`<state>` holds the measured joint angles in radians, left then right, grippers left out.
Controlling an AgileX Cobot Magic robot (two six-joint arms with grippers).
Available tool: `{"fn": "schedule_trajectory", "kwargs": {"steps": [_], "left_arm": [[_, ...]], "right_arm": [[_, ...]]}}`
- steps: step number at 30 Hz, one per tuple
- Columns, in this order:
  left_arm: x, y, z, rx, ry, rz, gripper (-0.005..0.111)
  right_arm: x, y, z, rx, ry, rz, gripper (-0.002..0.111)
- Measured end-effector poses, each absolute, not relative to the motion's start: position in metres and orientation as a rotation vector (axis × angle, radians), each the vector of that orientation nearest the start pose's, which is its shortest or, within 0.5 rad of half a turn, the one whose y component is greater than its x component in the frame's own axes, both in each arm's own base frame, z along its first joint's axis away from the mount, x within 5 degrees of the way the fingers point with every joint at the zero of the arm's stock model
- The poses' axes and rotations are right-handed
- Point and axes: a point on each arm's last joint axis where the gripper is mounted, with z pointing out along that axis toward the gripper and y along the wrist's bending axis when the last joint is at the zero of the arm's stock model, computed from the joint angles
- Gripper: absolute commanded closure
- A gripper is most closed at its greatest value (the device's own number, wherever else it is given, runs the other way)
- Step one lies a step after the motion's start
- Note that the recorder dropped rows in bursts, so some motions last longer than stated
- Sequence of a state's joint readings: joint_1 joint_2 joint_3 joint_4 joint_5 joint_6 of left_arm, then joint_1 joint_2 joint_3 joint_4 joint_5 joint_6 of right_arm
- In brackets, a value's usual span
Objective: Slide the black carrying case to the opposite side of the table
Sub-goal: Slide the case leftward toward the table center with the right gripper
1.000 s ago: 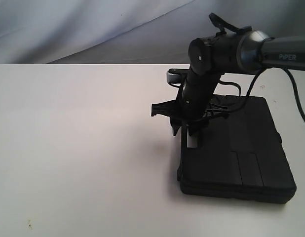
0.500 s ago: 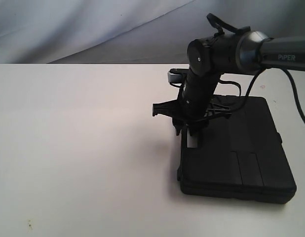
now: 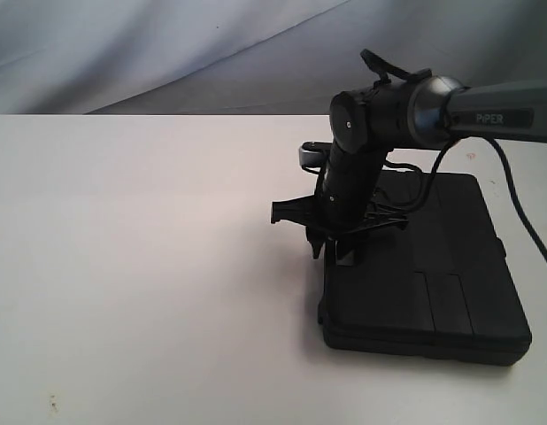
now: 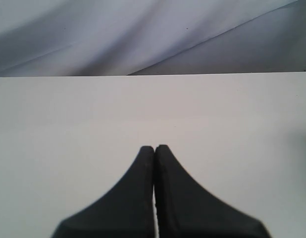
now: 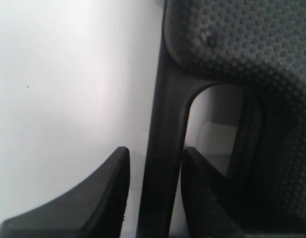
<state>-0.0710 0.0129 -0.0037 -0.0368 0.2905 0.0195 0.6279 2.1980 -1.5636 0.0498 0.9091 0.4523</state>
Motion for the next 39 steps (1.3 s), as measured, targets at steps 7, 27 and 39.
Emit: {"fn": "schedule_trajectory", "kwargs": {"steps": [7, 27, 39], "left_arm": [[0.055, -0.005, 0.187, 0.057, 1.783, -0.072, 0.107], [0.055, -0.005, 0.187, 0.057, 1.783, -0.072, 0.107], [0.055, -0.005, 0.187, 0.057, 1.783, -0.072, 0.107]], "right_arm": [[0.349, 0.258, 0.127, -0.211, 3.051, 0.150, 0.107], [0.326, 0.357, 0.124, -0.377, 2.931, 0.407, 0.108], [0.330, 0.365, 0.124, -0.244, 2.916, 0.462, 0.108]]}}
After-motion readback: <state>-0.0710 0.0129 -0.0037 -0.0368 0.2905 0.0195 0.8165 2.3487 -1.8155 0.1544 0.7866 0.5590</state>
